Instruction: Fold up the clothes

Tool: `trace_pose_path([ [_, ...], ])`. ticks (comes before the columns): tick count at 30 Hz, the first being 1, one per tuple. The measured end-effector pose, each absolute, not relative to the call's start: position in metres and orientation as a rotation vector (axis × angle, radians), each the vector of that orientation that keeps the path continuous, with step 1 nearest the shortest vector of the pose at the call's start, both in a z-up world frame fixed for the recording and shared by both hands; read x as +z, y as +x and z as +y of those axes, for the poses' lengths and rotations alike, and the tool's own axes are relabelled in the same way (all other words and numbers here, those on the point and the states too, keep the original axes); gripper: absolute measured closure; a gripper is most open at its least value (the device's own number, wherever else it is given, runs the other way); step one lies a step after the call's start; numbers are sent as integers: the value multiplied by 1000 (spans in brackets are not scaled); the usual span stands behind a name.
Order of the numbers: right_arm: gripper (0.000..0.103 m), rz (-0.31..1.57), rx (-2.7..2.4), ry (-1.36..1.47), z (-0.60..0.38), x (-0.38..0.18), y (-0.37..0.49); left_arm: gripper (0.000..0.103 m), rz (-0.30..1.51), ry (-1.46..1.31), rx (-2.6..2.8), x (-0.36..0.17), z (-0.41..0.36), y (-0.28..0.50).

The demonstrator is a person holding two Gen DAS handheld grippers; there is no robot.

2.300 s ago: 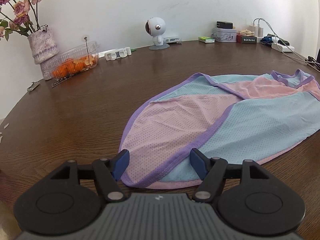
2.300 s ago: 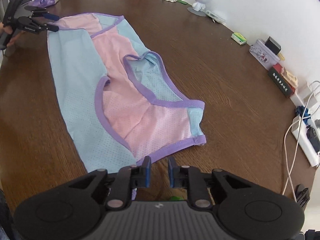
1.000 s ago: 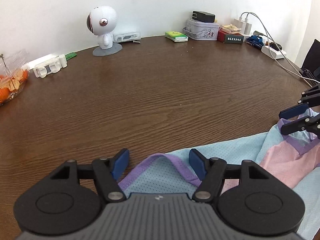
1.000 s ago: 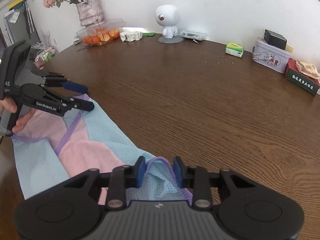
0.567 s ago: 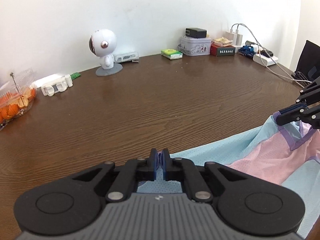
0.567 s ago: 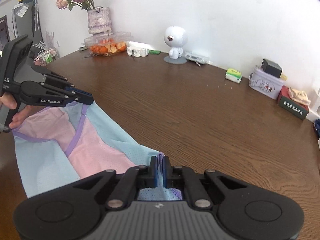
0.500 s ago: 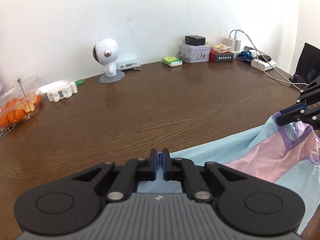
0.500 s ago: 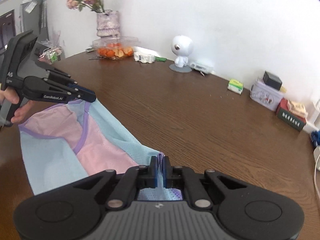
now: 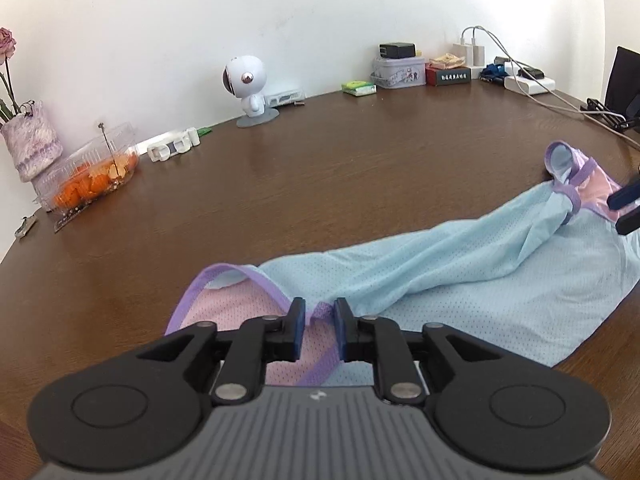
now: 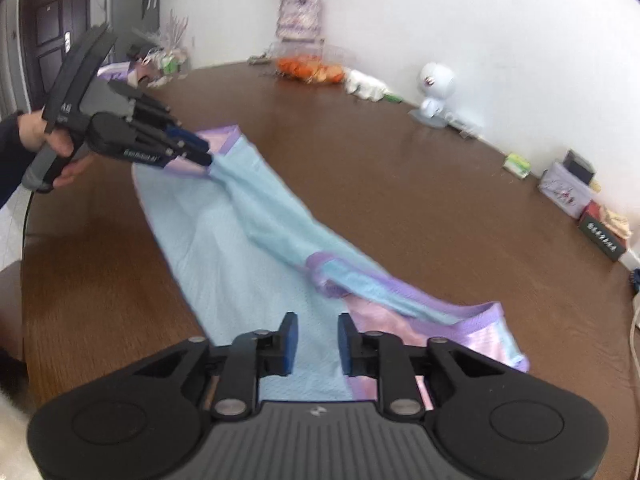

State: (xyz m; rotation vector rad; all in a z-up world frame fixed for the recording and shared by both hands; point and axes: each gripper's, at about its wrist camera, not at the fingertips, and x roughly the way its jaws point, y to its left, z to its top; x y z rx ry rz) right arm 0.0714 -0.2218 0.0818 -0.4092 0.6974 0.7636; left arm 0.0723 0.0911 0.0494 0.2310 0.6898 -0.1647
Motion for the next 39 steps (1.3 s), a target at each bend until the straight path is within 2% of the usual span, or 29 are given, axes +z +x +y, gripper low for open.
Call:
trace_pose_path([
  [1,56,669,719,-372,-235,92,80,58,678,204,-157,54,95,76],
  [2,52,672,670,-333,-249,98,95,58,666,176,-148,58,98,80],
  [5,52,764,551,-223,-285,99,151,58,687,109,-115,57,103,101],
  [10,57,885,591,-174,-294,73,203,59,762,171,-67,34,93,118],
  [11,59,912,603,-181,-290,66,205,59,772,167,-60,32,93,117],
  [12,77,935,611,-190,-286,61,207,59,777,155,-55,30,95,117],
  [13,100,927,575,-205,-284,59,204,58,782,143,-52,29,97,116],
  [15,103,906,505,-235,-278,57,197,58,785,125,-48,28,99,115],
  [20,103,574,382,-262,-295,93,111,57,798,123,-40,29,99,111],
  [21,103,564,385,-264,-297,93,96,57,795,126,-39,29,98,109],
  [24,100,665,415,-174,-301,87,101,53,785,131,-36,28,97,108],
  [26,83,701,410,-150,-294,83,125,53,783,117,-31,28,98,109],
  [27,66,717,405,-149,-289,81,138,53,783,112,-27,28,98,108],
  [28,59,741,425,-156,-282,77,151,53,779,111,-24,27,97,107],
  [30,68,792,444,-185,-267,65,178,53,769,105,-17,26,96,105],
  [32,72,849,426,-208,-261,51,196,53,770,88,-11,26,97,104],
  [33,80,874,412,-207,-260,44,202,53,770,82,-9,27,97,104],
  [34,97,886,408,-192,-262,41,203,52,770,77,-8,27,98,103],
  [37,102,893,398,-144,-268,36,203,51,768,72,-11,27,99,103],
  [39,102,816,389,-121,-271,45,193,49,769,68,-14,27,101,104],
])
